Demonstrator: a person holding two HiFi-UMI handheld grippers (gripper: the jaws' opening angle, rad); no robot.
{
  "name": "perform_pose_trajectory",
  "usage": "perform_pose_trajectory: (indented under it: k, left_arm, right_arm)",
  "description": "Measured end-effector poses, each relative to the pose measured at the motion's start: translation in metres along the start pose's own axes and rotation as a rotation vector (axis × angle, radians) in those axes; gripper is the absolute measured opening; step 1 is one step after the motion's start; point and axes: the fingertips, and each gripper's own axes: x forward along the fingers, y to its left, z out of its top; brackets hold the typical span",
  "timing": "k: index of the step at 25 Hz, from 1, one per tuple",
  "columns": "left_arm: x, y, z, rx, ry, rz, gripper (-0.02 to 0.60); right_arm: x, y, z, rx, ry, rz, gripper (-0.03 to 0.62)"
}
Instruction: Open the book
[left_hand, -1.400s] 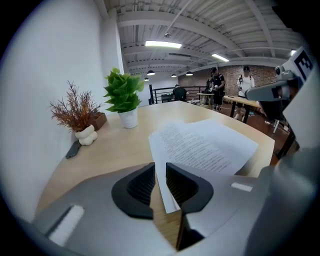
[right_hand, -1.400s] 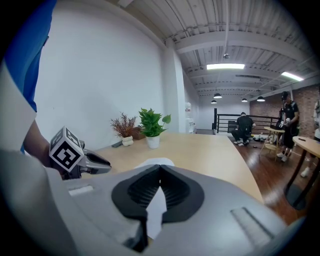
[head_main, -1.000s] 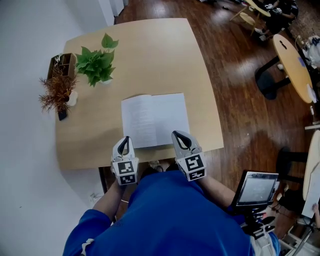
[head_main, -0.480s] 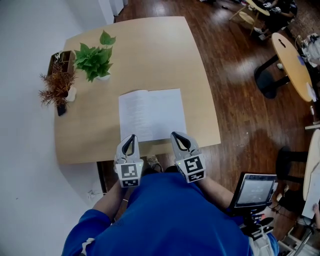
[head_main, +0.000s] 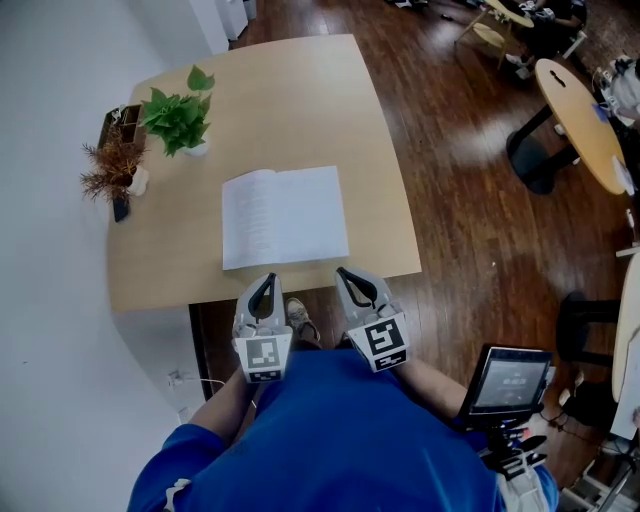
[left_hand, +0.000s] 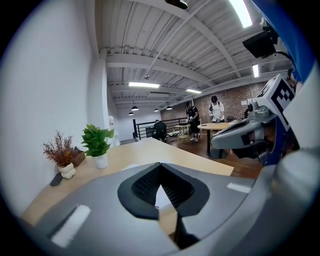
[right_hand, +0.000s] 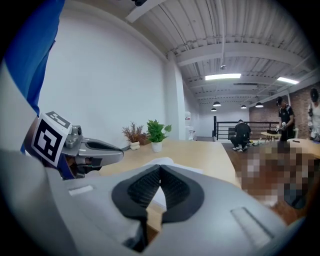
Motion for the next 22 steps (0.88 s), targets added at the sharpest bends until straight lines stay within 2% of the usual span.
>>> perform_pose_trajectory:
  k: [5, 13, 18, 22]
  left_arm:
    - [-0.028, -0.034, 0.004, 0.013, -0.015, 0.021, 0.006]
    - [-0.075, -0.07, -0.001, -0.016, 0.015, 0.071, 0.006]
    - [-0.093, -0.073, -0.01, -0.014, -0.001, 0.091, 0.006]
    - [-0.099, -0.072, -0.008, -0.008, -0.007, 0.072, 0.006]
  right_arm:
    - [-0.039, 0.006, -0.007, -0.003, -0.021, 0.027, 0.003]
    - [-0.083, 0.024, -0.022, -0.005, -0.035, 0.092, 0.003]
    - [-0.09, 0.036, -0.026, -0.028, -0.035, 0.124, 0.003]
    - [-0.093, 0.041, -0.022, -0.031, -0.044, 0.114, 0.003]
